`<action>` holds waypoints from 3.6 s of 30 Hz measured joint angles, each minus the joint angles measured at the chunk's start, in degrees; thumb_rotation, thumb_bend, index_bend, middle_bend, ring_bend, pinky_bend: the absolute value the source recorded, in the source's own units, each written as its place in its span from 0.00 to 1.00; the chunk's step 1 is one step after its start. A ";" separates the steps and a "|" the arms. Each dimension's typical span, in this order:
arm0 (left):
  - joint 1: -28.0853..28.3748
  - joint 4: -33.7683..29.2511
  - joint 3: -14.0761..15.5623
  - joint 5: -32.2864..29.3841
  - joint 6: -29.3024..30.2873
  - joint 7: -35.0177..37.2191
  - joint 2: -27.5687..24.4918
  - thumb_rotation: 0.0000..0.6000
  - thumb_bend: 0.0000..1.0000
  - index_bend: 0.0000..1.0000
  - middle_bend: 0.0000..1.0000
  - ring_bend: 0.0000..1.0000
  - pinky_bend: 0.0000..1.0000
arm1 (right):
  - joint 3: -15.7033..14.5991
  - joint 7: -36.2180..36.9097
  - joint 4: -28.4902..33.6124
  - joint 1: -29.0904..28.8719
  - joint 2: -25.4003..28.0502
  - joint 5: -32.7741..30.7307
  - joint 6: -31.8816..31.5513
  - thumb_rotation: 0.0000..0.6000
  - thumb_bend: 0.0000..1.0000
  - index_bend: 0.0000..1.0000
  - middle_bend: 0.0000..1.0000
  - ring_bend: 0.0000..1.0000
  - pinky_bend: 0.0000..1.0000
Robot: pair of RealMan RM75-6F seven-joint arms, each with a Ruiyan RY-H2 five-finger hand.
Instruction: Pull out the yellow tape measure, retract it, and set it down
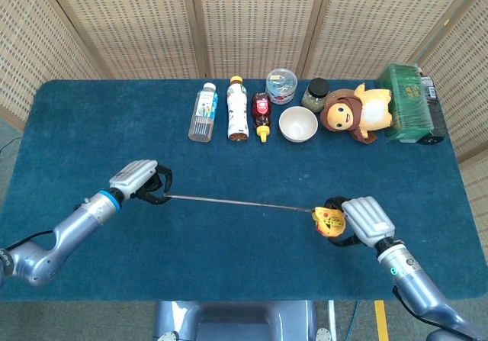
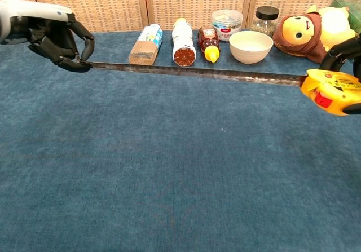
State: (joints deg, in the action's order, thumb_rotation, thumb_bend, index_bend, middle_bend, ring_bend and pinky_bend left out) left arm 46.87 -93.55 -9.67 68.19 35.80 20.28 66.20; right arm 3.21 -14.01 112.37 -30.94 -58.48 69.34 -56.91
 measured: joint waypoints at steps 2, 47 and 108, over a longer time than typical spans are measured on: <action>0.50 -0.25 -0.39 -0.91 0.19 -0.84 1.01 1.00 0.34 0.68 1.00 1.00 0.99 | 0.15 -0.16 0.09 -0.12 -0.29 -0.12 0.05 0.84 0.24 0.52 0.54 0.54 0.53; 13.66 1.25 -4.75 -19.84 3.04 -19.74 16.65 0.66 0.28 0.47 1.00 1.00 0.93 | 2.97 -1.72 -0.51 -4.02 -5.54 -4.08 0.91 0.84 0.24 0.52 0.54 0.54 0.54; -14.33 -9.98 4.09 -7.91 23.82 -20.35 -11.05 1.00 0.28 0.56 0.75 0.64 0.66 | 1.60 2.92 -18.70 0.92 -11.09 -0.99 -6.69 0.84 0.24 0.51 0.53 0.57 0.58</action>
State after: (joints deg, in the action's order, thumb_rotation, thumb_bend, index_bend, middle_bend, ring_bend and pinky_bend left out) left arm 32.54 -103.53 -5.59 60.28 59.63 -0.07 55.15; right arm 4.81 -11.09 93.67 -30.02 -69.57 68.34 -63.60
